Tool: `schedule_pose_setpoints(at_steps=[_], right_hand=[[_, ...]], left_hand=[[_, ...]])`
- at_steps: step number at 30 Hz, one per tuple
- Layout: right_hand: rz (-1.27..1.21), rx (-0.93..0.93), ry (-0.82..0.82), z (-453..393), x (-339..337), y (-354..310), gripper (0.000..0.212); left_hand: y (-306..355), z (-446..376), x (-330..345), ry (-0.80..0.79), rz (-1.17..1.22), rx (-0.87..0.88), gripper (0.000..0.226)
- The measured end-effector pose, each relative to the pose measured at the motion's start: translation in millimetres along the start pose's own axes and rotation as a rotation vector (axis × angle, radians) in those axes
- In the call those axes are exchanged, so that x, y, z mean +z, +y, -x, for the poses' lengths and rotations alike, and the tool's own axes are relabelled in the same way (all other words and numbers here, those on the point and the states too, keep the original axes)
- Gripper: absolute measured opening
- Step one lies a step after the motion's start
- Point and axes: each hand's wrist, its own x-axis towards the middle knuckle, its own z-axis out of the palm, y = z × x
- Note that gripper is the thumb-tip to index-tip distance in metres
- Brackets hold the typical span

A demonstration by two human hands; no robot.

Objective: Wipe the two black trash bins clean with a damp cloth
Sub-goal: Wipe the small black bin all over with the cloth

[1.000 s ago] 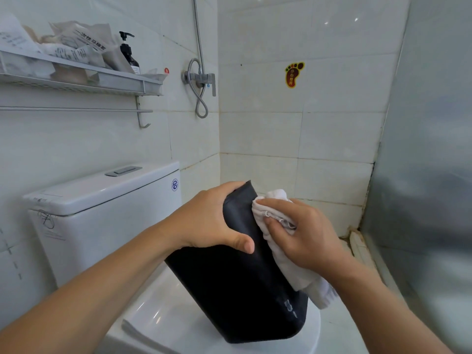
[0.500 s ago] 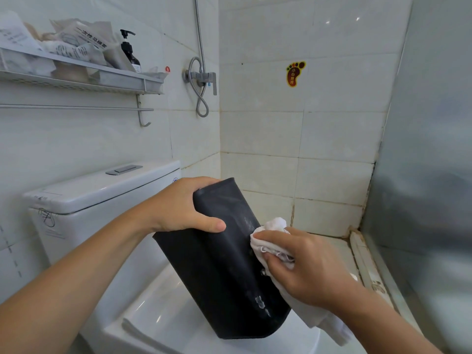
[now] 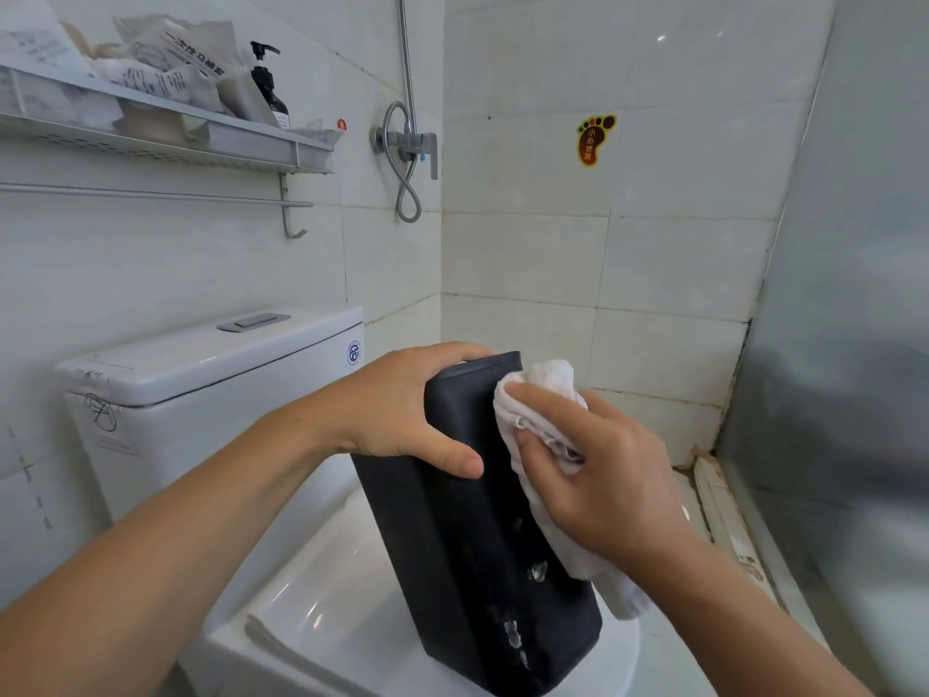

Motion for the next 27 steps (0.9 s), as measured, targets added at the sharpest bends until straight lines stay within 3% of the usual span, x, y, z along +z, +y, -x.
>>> schedule_pose_setpoints(at_steps=[5,11,13,19,23,27], right_hand=[[0.095,-0.054,0.027,-17,-6,-12,0.036],[0.01,-0.122,-0.327,2,-30,-17,0.032],[0.029,-0.114,-0.302,2,-32,-14,0.033],[-0.076,0.054,-0.022,-18,-17,-6,0.047],[-0.115,0.175,-0.073,-18,-5,-1,0.069],[-0.111,0.161,-0.136,-17,1,3,0.059]], left_hand=[[11,0,9,-0.002,-0.03,0.057,0.088],[10,5,8,0.007,-0.045,0.056,0.095],[12,5,8,-0.01,-0.049,0.059,0.096],[15,1,10,0.003,-0.077,0.083,0.091],[10,-3,5,0.029,-0.04,0.055,0.086],[6,-6,2,0.033,-0.011,0.086,0.077]])
